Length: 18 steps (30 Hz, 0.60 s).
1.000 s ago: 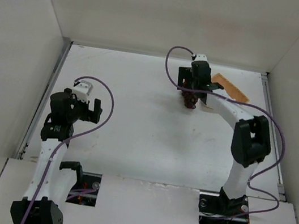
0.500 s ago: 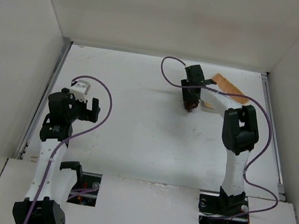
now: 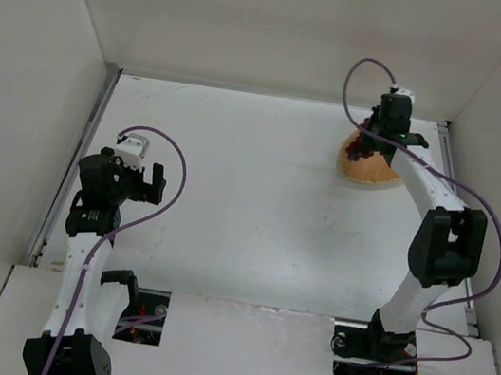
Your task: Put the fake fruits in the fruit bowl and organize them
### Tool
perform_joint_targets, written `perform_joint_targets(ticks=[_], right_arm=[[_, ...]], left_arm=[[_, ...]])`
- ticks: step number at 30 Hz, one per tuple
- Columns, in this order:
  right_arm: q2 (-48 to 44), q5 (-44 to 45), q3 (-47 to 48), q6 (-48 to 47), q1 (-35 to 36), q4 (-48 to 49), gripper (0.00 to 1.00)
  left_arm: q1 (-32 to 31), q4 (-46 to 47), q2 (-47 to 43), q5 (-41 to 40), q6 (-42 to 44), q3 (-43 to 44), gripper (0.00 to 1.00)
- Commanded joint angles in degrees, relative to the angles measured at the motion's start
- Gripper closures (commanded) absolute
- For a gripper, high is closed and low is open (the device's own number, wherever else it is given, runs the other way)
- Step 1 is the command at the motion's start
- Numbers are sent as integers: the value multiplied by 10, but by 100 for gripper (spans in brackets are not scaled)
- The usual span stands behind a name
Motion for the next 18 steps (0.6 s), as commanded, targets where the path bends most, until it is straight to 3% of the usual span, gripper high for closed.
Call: perform_joint_targets(ticks=[1,4,7,9,11,18], right_arm=[[10,34,5,44,-37,54,100],[46,18,31,41,-55,49,94],[75,3,59,30,-67,30,72],[68,-6,58,23,-67,29,41],[44,-12,46,16,-67,32,0],[-123,14,-73,12,-75,51,0]], left_arm=[[6,30,-2,9,3,5,0],[6,27,-3,9,7,5,0],[10,25,-4,9,7,6,0],[12,24,-4,9,7,6,0],[15,24,-4,9,7,7,0],[19,-3,-6,9,-18,33,0]])
